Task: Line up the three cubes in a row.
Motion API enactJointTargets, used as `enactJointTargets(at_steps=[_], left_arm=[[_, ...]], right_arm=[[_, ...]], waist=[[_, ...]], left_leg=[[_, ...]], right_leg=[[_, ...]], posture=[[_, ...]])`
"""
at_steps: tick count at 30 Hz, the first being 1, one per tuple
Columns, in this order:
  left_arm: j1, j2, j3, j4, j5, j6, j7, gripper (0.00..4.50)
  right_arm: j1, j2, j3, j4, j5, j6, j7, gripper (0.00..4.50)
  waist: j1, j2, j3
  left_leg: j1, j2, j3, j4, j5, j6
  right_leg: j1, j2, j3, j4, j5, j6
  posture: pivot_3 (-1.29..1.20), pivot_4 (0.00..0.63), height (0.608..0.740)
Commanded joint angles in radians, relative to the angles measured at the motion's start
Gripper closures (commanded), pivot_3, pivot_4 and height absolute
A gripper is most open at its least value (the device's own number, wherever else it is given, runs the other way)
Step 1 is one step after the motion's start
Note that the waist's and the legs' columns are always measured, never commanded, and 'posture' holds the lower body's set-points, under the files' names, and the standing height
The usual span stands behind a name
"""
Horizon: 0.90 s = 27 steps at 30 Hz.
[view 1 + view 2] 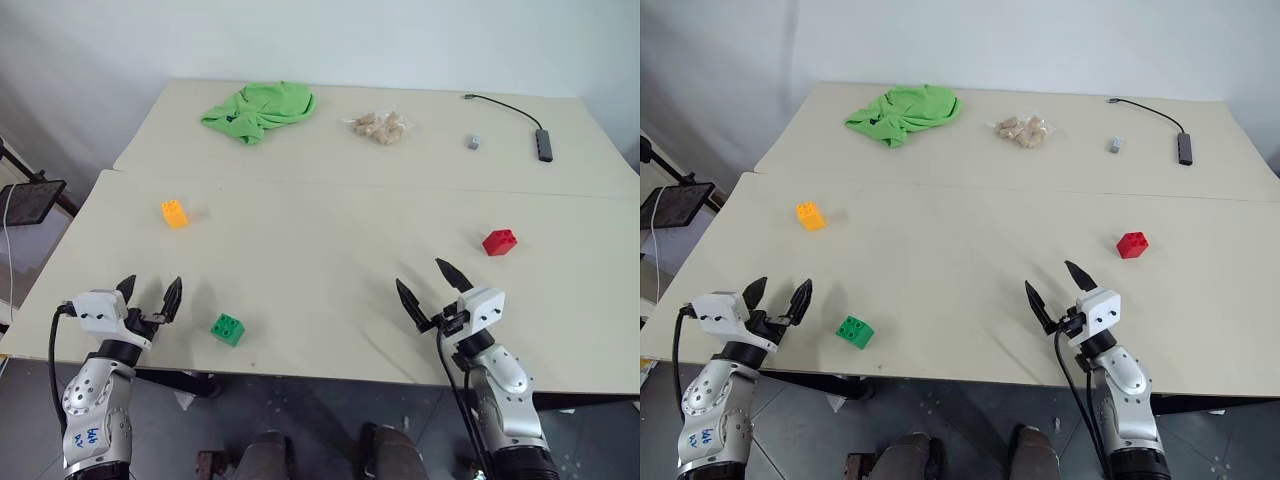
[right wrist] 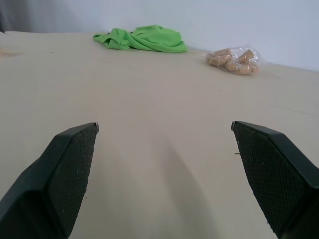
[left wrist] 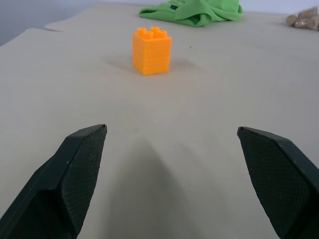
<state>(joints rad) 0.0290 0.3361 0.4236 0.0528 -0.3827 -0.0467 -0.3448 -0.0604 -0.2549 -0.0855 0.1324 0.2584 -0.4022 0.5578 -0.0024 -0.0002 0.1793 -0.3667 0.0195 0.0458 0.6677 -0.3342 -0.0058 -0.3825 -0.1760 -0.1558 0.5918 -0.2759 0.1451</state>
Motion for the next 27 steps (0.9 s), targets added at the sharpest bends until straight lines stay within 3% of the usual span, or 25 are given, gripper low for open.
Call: enactJointTargets(at_steps=[1,11,16,19,23,27], left_arm=[[0.011,0.013,0.008,-0.035,0.017,-0.002,0.016,0.03],[-0.011,-0.001,-0.001,-0.129,-0.121,0.03,-0.07,0.03],[-0.129,0.079,-0.118,-0.153,-0.156,0.116,-0.246,0.03],[-0.218,0.149,-0.219,-0.124,-0.136,0.141,-0.409,0.03],[-0.322,0.222,-0.32,-0.124,-0.136,0.186,-0.577,0.03],[-0.389,0.237,-0.373,-0.124,-0.144,0.224,-0.663,0.03]], right_arm=[[-0.004,-0.009,-0.009,-0.037,0.02,-0.001,0.01,0.0],[0.008,-0.025,-0.029,-0.161,0.106,0.09,0.025,0.0],[0.108,-0.138,-0.192,-0.401,0.229,0.227,-0.016,0.0],[0.25,-0.19,-0.374,-0.473,0.268,0.264,-0.051,0.0],[0.425,-0.173,-0.563,-0.407,0.272,0.255,-0.085,0.0],[0.497,-0.173,-0.6,-0.34,0.237,0.263,-0.079,0.0]], waist=[[0.0,0.0,0.0],[0.002,0.0,0.0],[0.029,0.0,0.0],[0.034,0.0,0.0],[0.031,0.0,0.0],[0.014,0.001,-0.001]], left_leg=[[0.0,0.0,0.0,0.0,0.0,0.0],[0.0,0.0,0.0,0.0,0.0,0.0],[-0.002,0.0,-0.001,0.002,0.0,0.0],[-0.002,-0.001,0.0,0.001,0.0,0.0],[-0.002,-0.001,0.001,-0.001,0.0,0.0],[0.001,0.0,0.005,-0.001,0.0,0.0]], right_leg=[[0.0,0.0,0.0,0.0,0.0,0.0],[0.0,0.0,0.0,0.0,0.0,0.0],[0.0,0.0,0.0,0.0,0.0,0.0],[0.0,0.0,0.0,-0.001,0.0,0.0],[0.0,0.0,0.0,-0.002,0.0,0.0],[0.0,0.001,0.003,-0.002,0.0,0.0]], posture=[[0.0,0.15,0.74],[0.0,0.15,0.74],[0.0,0.15,0.74],[0.0,0.15,0.74],[0.0,0.15,0.74],[0.0,0.15,0.74]])
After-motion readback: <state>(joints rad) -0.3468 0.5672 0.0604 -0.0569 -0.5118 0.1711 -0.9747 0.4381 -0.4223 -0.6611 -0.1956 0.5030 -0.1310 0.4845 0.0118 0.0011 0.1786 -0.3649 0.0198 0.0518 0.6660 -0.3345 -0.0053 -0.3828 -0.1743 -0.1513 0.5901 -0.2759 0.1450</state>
